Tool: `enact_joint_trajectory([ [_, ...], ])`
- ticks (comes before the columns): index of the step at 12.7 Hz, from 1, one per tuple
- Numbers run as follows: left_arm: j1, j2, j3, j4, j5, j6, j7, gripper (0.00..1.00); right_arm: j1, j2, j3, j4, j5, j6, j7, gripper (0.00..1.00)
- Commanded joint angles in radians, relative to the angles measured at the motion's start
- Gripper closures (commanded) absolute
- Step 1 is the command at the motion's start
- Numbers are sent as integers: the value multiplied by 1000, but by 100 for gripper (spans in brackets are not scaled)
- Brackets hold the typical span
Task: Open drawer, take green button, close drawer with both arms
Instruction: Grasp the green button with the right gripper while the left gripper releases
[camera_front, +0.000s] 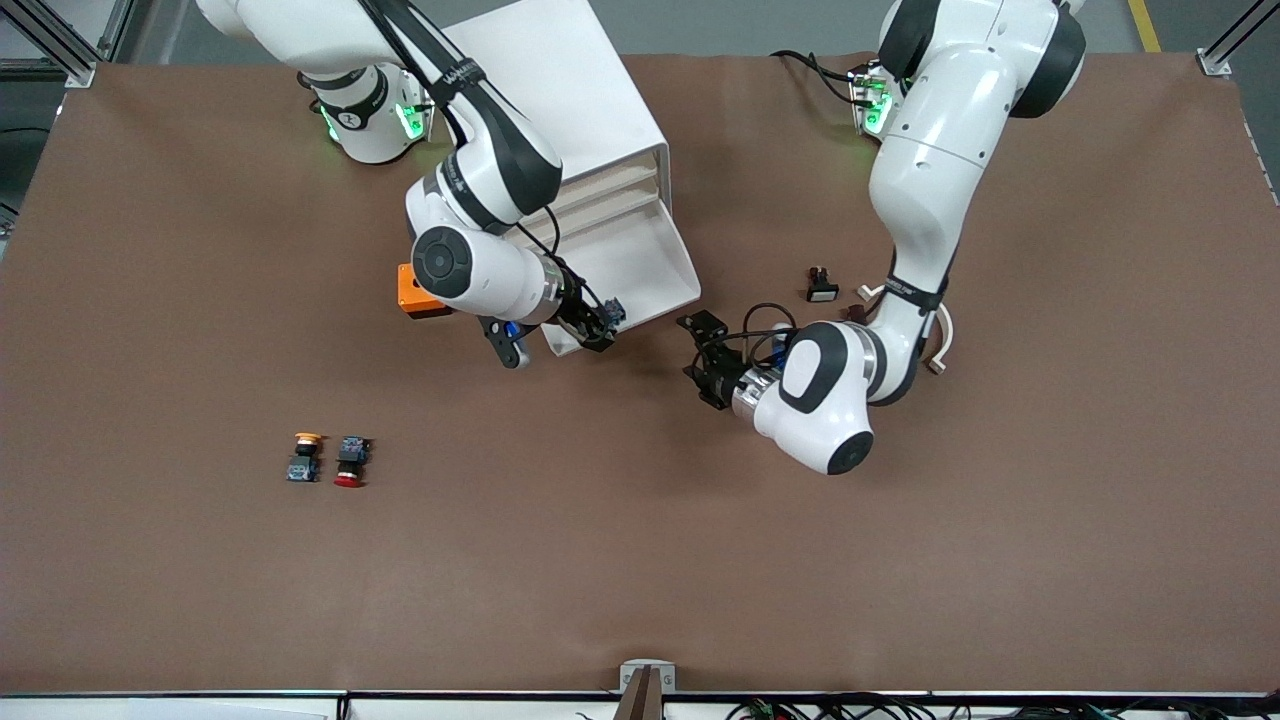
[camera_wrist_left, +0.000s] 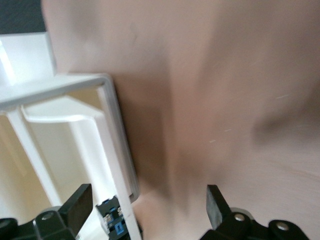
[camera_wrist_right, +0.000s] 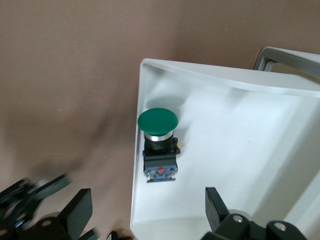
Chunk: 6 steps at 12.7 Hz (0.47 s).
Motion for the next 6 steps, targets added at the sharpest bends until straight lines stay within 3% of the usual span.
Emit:
enact_joint_trajectory([
  [1, 12, -83, 16, -12, 167, -14, 10, 0, 32, -36, -2, -115, 1, 118, 9, 0],
  [5, 84, -181, 27, -12, 269, -15, 163, 0, 61, -36, -2, -192, 1, 239, 9, 2],
  [6, 84, -206, 25, -13, 330, -15, 197, 0, 63, -36, -2, -190, 1, 239, 9, 10],
])
